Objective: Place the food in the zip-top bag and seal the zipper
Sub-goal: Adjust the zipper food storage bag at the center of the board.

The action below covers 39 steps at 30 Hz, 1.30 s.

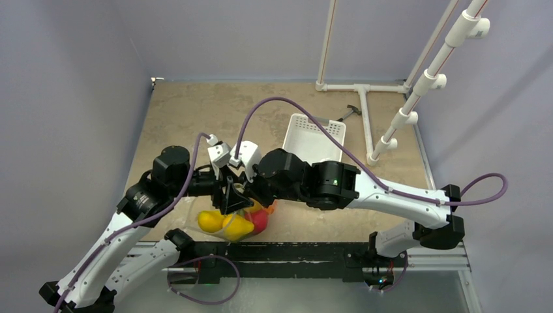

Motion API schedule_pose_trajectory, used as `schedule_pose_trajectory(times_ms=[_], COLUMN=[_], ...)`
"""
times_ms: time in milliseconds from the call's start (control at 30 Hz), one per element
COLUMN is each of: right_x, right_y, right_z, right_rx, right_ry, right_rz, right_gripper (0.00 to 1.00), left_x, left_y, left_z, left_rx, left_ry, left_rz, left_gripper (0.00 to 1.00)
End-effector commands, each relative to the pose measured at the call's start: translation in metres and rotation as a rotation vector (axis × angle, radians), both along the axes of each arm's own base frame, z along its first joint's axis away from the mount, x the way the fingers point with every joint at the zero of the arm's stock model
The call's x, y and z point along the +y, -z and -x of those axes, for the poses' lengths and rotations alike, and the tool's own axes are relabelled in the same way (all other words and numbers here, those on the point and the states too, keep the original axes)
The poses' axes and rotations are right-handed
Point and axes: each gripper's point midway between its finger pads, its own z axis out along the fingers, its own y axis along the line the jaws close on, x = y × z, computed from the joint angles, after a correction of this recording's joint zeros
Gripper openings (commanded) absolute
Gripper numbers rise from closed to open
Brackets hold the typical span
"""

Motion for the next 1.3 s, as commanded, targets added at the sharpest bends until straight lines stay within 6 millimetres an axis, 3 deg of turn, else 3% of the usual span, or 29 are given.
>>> schedule_pose_trajectory(times_ms=[0, 167, 333, 567, 800, 900, 933, 967, 1000, 1167, 1267], right_x=[-0.006, -0.013, -0.017, -0.028, -0.030, -0.031, -0.031, -0.031, -0.031, -0.029, -0.033], right_y=[-0.061, -0.077, -0.075, -0.074, -0.081, -0.081, -0.082, -0.081, -0.081, -0.076, -0.079], right_z=[-0.013, -0.012, -0.011, -0.017, -0.018, -0.019, -0.019, -0.018, -0.018, -0.017, -0.015], right_rx=[-0.028, -0.035, -0.034, -0.046, -0.055, -0.057, -0.057, -0.057, -0.057, -0.062, -0.084], right_ry=[0.106, 0.113, 0.112, 0.162, 0.170, 0.174, 0.173, 0.172, 0.168, 0.152, 0.130], right_rz=[-0.167, -0.206, -0.205, -0.199, -0.221, -0.216, -0.219, -0.220, -0.221, -0.229, -0.255], right_gripper=[0.00, 0.00, 0.00, 0.00, 0.00, 0.00, 0.00, 0.00, 0.00, 0.01, 0.11], left_x=[0.003, 0.006, 0.005, 0.007, 0.010, 0.012, 0.012, 0.012, 0.012, 0.006, 0.006], left_y=[-0.011, -0.014, -0.016, -0.016, -0.017, -0.015, -0.013, -0.012, -0.012, -0.016, -0.027], left_z=[0.000, 0.000, -0.003, -0.004, 0.001, -0.001, -0.002, -0.003, -0.005, -0.003, 0.002], left_rx=[-0.046, -0.064, -0.065, -0.056, -0.051, -0.051, -0.048, -0.046, -0.043, -0.036, -0.060], left_ry=[-0.010, -0.021, -0.023, -0.041, -0.034, -0.044, -0.046, -0.047, -0.051, -0.015, 0.001], left_rz=[0.003, 0.001, -0.006, -0.020, -0.023, -0.045, -0.054, -0.060, -0.066, -0.051, -0.020], left_gripper=[0.66, 0.63, 0.49, 0.47, 0.37, 0.25, 0.17, 0.02, 0.00, 0.00, 0.00])
